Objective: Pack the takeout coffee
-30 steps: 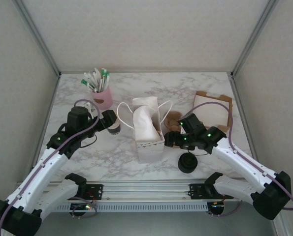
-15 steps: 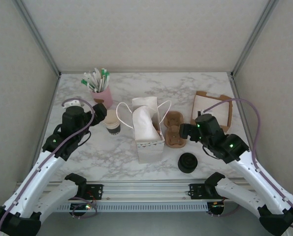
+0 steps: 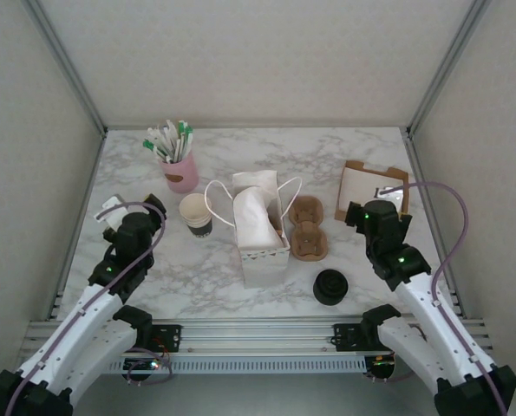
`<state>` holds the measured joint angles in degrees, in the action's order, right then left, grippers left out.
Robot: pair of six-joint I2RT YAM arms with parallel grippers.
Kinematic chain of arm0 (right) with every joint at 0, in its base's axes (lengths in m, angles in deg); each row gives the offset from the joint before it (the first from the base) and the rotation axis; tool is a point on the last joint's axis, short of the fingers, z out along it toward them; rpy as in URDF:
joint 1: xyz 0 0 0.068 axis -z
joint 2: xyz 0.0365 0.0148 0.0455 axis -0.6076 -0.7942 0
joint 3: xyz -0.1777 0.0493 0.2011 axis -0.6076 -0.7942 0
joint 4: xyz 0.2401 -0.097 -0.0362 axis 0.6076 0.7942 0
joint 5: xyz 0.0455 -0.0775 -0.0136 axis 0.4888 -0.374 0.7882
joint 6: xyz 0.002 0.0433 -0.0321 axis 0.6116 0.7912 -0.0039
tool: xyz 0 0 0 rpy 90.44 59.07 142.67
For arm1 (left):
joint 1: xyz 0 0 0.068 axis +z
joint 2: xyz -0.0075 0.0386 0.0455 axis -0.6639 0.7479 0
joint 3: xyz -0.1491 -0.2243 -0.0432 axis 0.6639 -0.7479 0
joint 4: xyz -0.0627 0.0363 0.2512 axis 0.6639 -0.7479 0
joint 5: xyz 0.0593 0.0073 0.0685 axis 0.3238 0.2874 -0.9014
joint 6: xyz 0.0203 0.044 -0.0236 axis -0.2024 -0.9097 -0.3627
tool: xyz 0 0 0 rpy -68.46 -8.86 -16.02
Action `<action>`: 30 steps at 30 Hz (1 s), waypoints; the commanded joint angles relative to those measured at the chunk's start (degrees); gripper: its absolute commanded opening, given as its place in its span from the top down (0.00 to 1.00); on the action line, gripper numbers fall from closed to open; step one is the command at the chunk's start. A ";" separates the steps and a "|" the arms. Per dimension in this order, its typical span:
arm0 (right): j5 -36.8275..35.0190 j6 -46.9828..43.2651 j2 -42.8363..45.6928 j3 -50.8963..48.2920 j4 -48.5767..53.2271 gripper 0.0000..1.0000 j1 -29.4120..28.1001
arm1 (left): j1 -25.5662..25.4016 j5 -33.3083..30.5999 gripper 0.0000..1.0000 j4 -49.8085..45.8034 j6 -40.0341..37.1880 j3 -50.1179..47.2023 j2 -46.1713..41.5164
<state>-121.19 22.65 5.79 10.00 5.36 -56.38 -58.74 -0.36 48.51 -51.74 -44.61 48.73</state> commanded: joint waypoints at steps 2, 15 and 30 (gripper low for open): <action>4.53 -0.03 -2.78 -4.82 -13.60 0.01 6.05 | 3.70 -4.93 0.00 13.16 -7.59 -6.35 -0.56; 2.81 1.30 -18.25 -16.24 -38.97 0.01 16.43 | 15.94 5.22 0.00 38.37 -20.23 -16.38 11.29; 7.74 -3.52 -34.88 -11.45 -51.94 0.01 15.93 | 17.95 14.01 0.00 60.44 -24.60 -12.66 35.61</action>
<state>-115.31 21.47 -29.24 -2.41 -42.00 -40.01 -41.32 11.09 101.49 -74.62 -58.82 83.04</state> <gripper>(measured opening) 0.988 0.995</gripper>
